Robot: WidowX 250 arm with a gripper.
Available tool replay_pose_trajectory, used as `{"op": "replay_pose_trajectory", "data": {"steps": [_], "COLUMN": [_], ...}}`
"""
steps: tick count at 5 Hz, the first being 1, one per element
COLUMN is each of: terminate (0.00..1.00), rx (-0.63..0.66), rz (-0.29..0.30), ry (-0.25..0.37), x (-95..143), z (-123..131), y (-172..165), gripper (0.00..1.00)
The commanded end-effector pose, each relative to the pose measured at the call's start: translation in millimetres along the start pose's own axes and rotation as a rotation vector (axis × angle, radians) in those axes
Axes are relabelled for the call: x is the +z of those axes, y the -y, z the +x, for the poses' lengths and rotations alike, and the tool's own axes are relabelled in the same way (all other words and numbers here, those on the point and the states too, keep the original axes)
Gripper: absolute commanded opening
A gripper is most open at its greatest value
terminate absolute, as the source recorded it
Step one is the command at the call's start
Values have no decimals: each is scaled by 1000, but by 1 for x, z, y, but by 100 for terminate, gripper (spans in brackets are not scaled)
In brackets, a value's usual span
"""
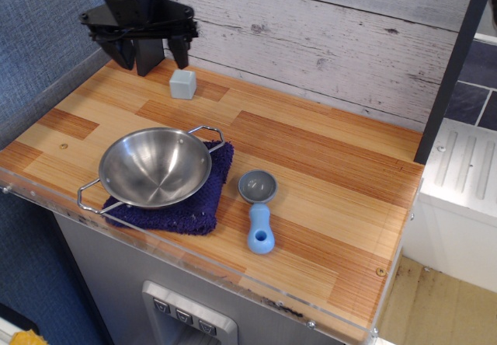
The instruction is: Put blue dice toy on the vessel
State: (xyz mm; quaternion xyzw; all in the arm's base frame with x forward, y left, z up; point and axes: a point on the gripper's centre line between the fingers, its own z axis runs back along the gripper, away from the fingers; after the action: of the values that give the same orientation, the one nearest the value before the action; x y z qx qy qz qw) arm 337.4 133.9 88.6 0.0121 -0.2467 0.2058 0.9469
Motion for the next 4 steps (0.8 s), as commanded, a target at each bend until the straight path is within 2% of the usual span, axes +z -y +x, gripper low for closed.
{"op": "replay_pose_trajectory", "data": {"steps": [1, 2, 4], "terminate": [0, 0, 0], "rx": [26, 21, 12], "rz": [-11, -17, -28], "ry": [46, 55, 34], "x": [-25, -40, -61], "z": [22, 27, 25], "y": [-11, -9, 6], "gripper": [100, 100, 100]}}
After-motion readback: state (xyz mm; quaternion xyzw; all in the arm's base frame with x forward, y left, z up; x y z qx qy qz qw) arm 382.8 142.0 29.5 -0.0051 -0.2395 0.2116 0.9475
